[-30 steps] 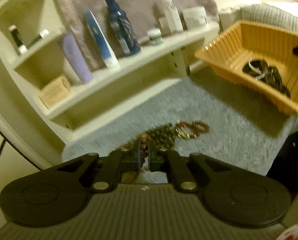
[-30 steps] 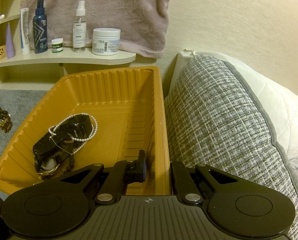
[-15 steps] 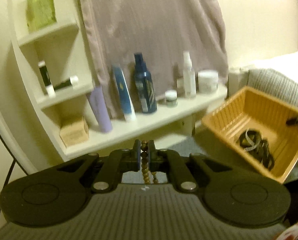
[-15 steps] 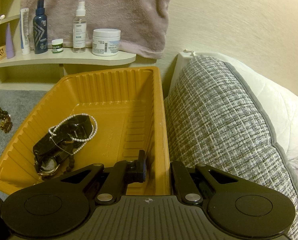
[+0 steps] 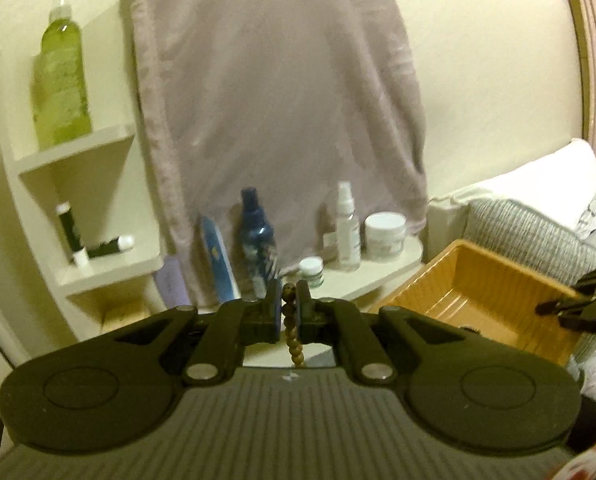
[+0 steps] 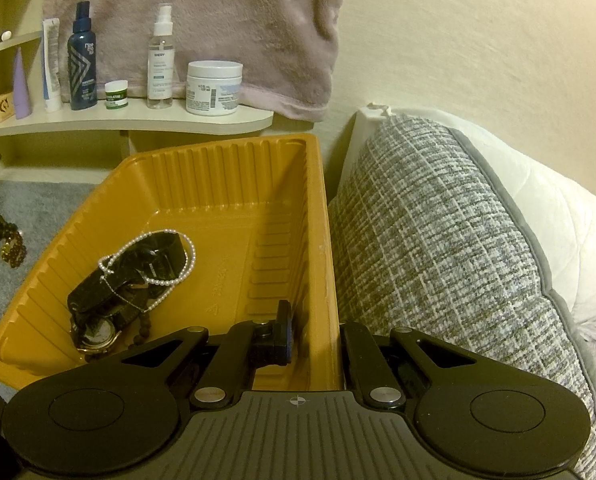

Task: Organize jewelry
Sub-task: 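Carry the bead necklace over the tray and lower it in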

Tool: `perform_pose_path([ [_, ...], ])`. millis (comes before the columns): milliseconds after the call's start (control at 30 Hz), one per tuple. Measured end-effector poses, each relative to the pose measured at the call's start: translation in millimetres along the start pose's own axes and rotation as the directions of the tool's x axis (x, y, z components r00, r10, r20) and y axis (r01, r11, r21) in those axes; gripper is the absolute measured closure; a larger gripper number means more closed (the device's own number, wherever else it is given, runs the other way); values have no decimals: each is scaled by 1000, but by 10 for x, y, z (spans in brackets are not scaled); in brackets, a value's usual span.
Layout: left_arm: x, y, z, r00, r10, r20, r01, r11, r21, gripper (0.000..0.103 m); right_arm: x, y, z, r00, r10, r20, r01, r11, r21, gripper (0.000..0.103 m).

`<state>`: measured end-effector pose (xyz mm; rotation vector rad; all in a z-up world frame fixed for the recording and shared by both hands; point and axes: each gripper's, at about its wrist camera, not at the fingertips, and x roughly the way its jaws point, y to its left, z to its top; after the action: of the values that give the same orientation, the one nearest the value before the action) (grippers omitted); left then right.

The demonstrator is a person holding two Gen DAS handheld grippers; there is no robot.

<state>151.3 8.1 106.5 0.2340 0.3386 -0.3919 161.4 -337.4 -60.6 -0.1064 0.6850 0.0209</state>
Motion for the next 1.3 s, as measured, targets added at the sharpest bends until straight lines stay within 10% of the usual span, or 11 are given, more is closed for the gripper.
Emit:
perform_pose_path([
  [467,58,-374,399,987,-140,75,141,990,-6,97,-13,-5,32,1000,1,5,-1,1000,-1,97],
  [833,261,-951,760,942,-307,133,310,951,-5,97,-30,-9,32,1000,4,10,-4,1000,0,97],
  [1300,932,-1391,301,917,-393,-73,390,919,-49,97,-30,-15,19,1000,7,11,-7,1000,5,97],
])
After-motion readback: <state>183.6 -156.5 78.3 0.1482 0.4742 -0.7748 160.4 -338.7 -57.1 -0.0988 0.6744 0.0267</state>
